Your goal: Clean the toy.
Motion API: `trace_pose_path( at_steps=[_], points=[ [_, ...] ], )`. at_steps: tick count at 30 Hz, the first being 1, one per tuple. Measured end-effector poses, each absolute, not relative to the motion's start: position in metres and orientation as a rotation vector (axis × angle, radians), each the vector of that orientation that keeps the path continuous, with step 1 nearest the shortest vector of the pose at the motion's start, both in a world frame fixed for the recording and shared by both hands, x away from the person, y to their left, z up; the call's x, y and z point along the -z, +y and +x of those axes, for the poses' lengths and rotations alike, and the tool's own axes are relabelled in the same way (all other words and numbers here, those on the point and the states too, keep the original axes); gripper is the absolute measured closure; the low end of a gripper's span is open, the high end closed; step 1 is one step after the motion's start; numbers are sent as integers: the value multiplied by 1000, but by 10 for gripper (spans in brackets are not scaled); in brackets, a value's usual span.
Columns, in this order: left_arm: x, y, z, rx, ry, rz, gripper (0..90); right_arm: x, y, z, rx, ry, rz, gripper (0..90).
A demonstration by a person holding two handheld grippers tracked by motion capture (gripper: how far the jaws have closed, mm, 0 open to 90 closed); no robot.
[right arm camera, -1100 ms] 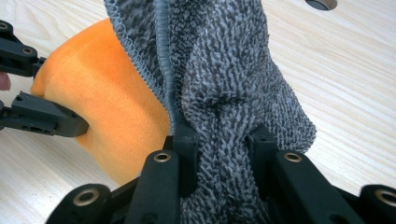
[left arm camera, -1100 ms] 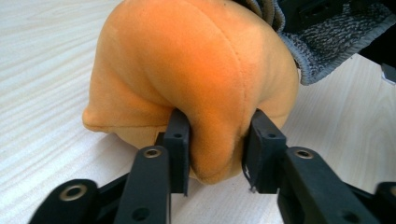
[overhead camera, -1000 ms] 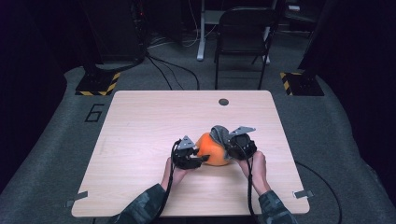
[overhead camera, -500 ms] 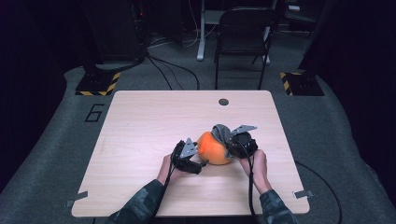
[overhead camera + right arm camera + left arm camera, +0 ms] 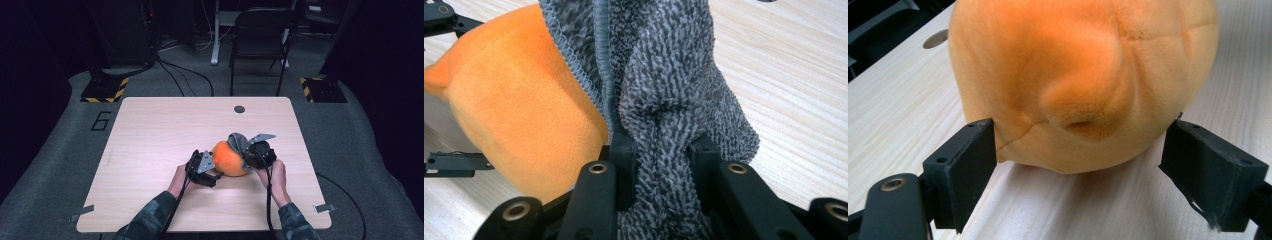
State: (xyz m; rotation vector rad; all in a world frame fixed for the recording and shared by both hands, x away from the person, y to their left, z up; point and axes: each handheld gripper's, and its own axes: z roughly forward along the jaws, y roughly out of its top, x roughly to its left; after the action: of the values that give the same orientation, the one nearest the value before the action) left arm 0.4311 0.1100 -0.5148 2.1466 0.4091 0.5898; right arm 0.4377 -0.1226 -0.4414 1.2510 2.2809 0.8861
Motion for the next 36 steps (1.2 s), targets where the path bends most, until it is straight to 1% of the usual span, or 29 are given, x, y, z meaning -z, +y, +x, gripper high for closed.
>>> trace_pose_path(
  at_steps=[4, 7, 10, 12, 14, 17, 19, 22, 25, 28, 30, 33, 36],
  points=[
    [518, 108, 432, -588, 403, 2150, 158, 442, -122, 438, -888, 2279, 1251, 714],
    [520, 108, 433, -583, 400, 2132, 198, 442, -122, 438, -887, 2280, 1255, 715],
    [522, 109, 433, -586, 393, 2114, 290, 443, -122, 438, -896, 2279, 1260, 715],
    [524, 110, 432, -585, 382, 2102, 401, 443, -123, 439, -899, 2282, 1254, 714],
    [524, 110, 432, -590, 386, 2092, 490, 442, -123, 439, -895, 2287, 1259, 714],
    [524, 110, 431, -596, 386, 2088, 596, 442, -124, 438, -909, 2274, 1265, 713],
    [524, 110, 431, -587, 391, 2080, 644, 440, -128, 438, -951, 2262, 1272, 711],
    [524, 111, 431, -589, 392, 2081, 674, 432, -143, 437, -961, 2219, 1303, 713],
    [525, 112, 431, -578, 405, 2072, 684, 431, -168, 438, -916, 2157, 1380, 714],
    [525, 112, 431, -573, 405, 2069, 692, 443, -196, 443, -846, 2117, 1484, 714],
    [524, 113, 432, -568, 405, 2065, 696, 452, -206, 447, -819, 2111, 1538, 713],
    [524, 113, 432, -569, 399, 2064, 713, 462, -216, 452, -806, 2112, 1581, 712],
    [524, 113, 431, -567, 404, 2054, 728, 464, -217, 454, -806, 2113, 1601, 711]
  ],
)
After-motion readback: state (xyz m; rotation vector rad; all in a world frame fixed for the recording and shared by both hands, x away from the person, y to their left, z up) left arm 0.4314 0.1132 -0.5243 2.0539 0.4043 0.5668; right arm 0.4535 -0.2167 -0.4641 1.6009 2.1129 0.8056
